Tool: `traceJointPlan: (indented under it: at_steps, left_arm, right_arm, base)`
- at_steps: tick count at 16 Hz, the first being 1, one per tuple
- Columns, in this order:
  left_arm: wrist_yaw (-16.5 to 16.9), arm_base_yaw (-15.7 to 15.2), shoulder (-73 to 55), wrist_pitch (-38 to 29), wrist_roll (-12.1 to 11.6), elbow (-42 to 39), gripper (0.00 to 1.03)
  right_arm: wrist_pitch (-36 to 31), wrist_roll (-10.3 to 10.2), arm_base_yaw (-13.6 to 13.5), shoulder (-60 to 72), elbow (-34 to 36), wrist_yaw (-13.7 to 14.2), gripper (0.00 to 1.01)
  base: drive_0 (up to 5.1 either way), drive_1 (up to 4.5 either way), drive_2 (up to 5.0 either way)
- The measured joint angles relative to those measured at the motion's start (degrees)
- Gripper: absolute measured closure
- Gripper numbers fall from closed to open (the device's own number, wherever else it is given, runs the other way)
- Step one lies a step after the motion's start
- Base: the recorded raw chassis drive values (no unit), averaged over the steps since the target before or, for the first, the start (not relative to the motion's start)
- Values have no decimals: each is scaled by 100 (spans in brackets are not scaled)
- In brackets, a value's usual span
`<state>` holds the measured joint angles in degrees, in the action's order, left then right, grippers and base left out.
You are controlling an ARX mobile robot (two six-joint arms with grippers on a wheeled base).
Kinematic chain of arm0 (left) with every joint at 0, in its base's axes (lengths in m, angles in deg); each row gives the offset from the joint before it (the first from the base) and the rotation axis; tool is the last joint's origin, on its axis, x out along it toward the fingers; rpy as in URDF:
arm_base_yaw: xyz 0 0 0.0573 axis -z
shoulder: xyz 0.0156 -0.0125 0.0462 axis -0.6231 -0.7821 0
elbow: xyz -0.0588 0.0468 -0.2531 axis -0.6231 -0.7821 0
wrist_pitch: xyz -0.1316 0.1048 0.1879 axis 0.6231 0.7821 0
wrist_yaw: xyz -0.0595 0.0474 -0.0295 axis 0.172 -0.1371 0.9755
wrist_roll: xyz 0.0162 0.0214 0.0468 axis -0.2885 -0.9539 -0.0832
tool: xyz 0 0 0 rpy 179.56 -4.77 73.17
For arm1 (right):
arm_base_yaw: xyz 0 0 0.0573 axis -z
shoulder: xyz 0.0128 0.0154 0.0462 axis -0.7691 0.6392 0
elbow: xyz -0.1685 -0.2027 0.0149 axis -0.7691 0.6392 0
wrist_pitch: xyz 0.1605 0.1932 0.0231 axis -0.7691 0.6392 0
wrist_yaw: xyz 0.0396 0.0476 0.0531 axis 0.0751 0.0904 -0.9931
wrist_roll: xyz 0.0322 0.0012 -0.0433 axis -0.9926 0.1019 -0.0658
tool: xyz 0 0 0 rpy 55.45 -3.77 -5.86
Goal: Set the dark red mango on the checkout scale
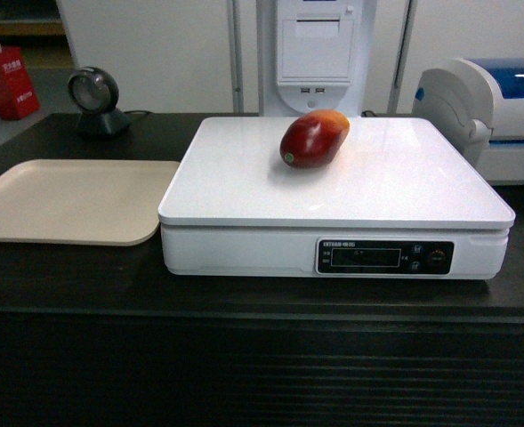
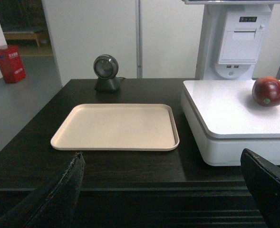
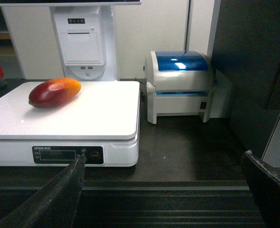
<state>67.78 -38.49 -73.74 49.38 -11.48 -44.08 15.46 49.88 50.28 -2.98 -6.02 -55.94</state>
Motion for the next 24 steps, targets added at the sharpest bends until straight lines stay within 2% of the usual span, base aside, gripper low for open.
traceJointPlan:
  at_steps: [24]
  left_arm:
    - [2,0,0,-2,-17,0,5]
  right_arm:
    - [0,-2,0,0,0,0,3]
  base:
    - [0,0,0]
